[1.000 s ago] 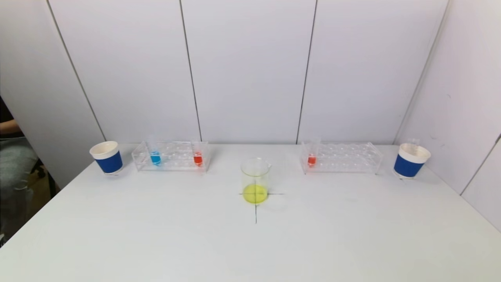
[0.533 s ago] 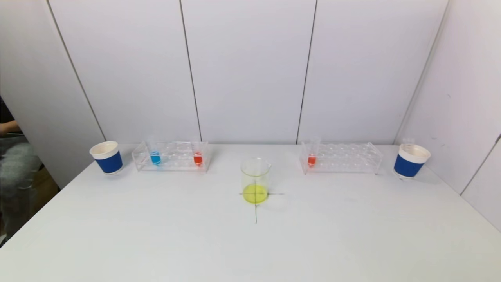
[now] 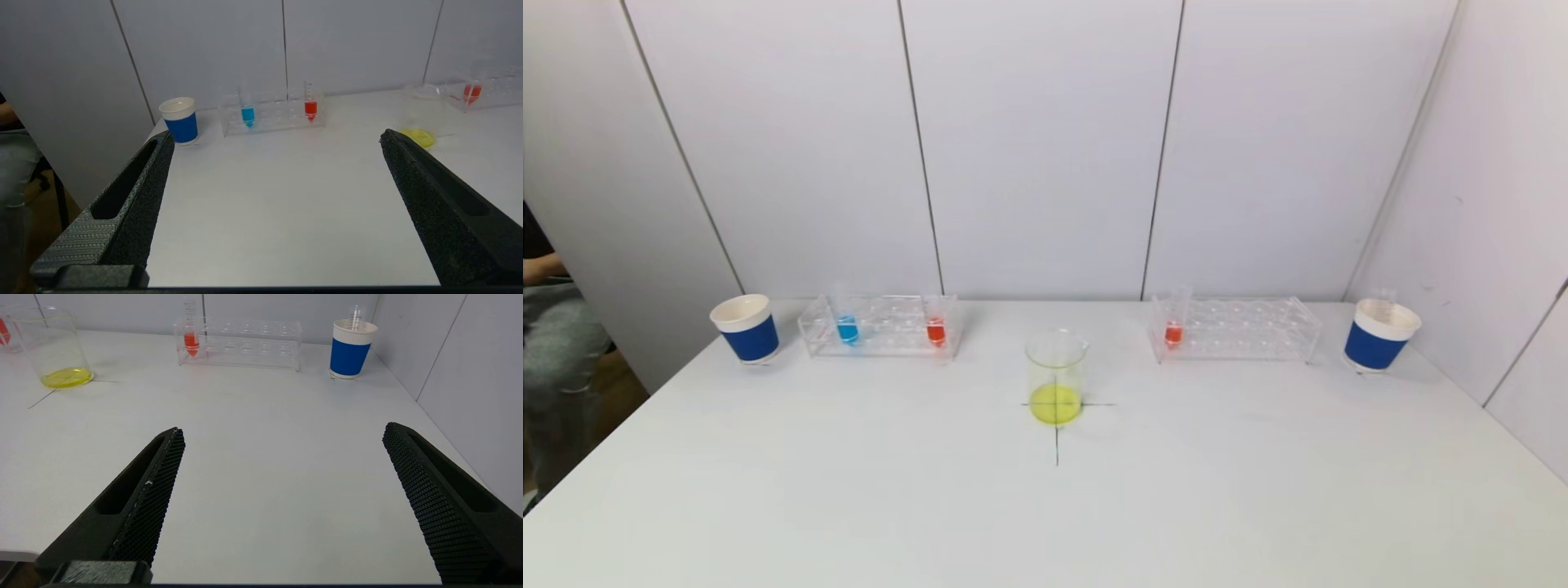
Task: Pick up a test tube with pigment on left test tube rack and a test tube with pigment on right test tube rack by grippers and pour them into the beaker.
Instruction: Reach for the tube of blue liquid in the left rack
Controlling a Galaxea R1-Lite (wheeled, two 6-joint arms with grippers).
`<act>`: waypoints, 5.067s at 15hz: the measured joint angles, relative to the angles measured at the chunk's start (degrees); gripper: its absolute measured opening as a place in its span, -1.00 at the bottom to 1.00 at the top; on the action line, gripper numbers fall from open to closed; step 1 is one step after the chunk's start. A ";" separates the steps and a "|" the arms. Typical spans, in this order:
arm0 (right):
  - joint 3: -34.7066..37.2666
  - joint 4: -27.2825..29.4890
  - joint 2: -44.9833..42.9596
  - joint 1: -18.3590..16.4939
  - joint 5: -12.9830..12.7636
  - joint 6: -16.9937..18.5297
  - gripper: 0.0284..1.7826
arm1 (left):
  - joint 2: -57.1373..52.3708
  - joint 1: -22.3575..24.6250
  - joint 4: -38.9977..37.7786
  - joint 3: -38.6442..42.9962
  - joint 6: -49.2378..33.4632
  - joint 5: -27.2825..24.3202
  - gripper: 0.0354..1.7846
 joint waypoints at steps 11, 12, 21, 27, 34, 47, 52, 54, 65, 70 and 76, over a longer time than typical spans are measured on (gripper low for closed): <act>0.00 -0.02 0.00 0.00 0.00 0.00 0.98 | 33.72 -0.02 -6.08 -23.16 -0.11 -2.18 0.98; 0.00 -0.02 0.00 0.00 0.00 0.00 0.98 | 36.36 -0.02 -7.49 -23.66 -0.11 -3.58 0.98; 0.00 0.00 0.02 -0.02 0.00 0.00 0.98 | 60.87 3.12 -23.39 -24.26 -0.89 -13.82 0.98; 0.00 -0.02 0.02 0.00 0.00 0.00 0.98 | 79.36 8.55 -42.48 -24.30 -0.72 -20.54 0.98; 0.00 -0.02 0.02 0.02 0.00 0.00 0.98 | 95.67 10.40 -59.14 -23.97 -0.37 -22.44 0.98; 0.00 0.00 0.02 0.00 0.00 0.00 0.98 | 113.20 10.15 -74.41 -25.04 -0.72 -21.32 0.98; 0.00 0.00 0.02 0.00 0.00 0.00 0.98 | 116.60 10.15 -75.12 -27.51 -0.74 -19.19 0.98; 0.00 0.00 0.02 -0.02 -0.01 0.00 0.98 | 117.51 10.12 -74.94 -28.72 -0.72 -18.72 0.98; 0.00 -0.02 0.02 0.00 0.00 0.00 0.98 | 122.08 7.92 -74.90 -33.09 -0.80 -15.77 0.98; 0.00 0.02 0.02 0.00 -0.01 0.00 0.98 | 123.16 7.86 -74.63 -34.95 -0.89 -15.73 0.98; 0.00 0.00 0.02 0.00 -0.01 0.00 0.98 | 123.77 7.89 -74.27 -36.80 -0.89 -15.58 0.98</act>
